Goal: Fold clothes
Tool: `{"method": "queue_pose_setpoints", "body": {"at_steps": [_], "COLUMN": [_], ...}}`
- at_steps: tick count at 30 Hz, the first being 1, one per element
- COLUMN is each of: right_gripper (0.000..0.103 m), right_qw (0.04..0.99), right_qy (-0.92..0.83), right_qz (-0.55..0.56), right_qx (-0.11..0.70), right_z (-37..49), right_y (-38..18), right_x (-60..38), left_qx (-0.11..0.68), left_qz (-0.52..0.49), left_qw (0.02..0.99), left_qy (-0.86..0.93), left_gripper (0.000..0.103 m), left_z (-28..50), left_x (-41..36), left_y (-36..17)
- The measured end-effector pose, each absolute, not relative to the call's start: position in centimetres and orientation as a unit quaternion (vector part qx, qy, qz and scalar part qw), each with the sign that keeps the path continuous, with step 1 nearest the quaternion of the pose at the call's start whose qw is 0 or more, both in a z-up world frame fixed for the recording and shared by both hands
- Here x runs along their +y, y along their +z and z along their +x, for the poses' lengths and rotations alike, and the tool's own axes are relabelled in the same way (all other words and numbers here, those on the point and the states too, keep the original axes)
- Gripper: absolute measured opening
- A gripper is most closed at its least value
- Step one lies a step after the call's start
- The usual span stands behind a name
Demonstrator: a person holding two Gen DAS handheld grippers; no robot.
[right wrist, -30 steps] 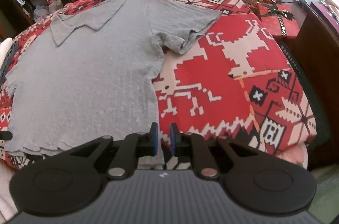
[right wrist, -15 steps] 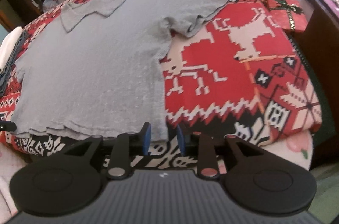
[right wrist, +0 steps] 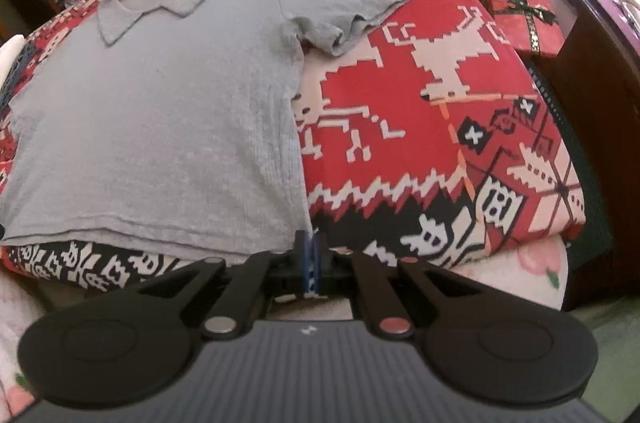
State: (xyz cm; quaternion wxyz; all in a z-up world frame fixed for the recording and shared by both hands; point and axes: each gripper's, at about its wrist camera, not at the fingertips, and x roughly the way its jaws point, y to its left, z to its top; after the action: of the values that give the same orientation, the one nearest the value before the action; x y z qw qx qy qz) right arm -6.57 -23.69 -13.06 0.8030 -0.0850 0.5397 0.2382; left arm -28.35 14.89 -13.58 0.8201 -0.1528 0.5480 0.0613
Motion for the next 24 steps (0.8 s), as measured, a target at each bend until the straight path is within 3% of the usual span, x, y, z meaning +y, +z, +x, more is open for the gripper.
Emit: {"method": "queue_pose_setpoints", "body": {"at_steps": [6, 11, 14, 24], "right_gripper": [0.011, 0.012, 0.02, 0.029], "right_qw": [0.803, 0.791, 0.758, 0.635], "right_qy": [0.264, 0.35, 0.427, 0.556], "right_qz": [-0.122, -0.17, -0.223, -0.425], "right_qx": [0.519, 0.471, 0.44, 0.327], "right_z": [-7.5, -9.0, -10.5, -15.1], "right_y": [-11.9, -9.8, -9.7, -12.4], "right_x": [-23.3, -21.0, -17.8, -10.7], "left_qx": [0.517, 0.465, 0.433, 0.417], "left_qz": [-0.087, -0.032, 0.004, 0.143], "left_qw": [0.85, 0.885, 0.897, 0.87], "left_qy": [0.047, -0.017, -0.085, -0.22], "left_gripper": [0.023, 0.025, 0.035, 0.034], "left_z": [-29.3, -29.2, -27.7, -23.8], "left_x": [13.7, 12.0, 9.9, 3.4], "left_y": [-12.2, -9.9, -9.1, -11.5]}}
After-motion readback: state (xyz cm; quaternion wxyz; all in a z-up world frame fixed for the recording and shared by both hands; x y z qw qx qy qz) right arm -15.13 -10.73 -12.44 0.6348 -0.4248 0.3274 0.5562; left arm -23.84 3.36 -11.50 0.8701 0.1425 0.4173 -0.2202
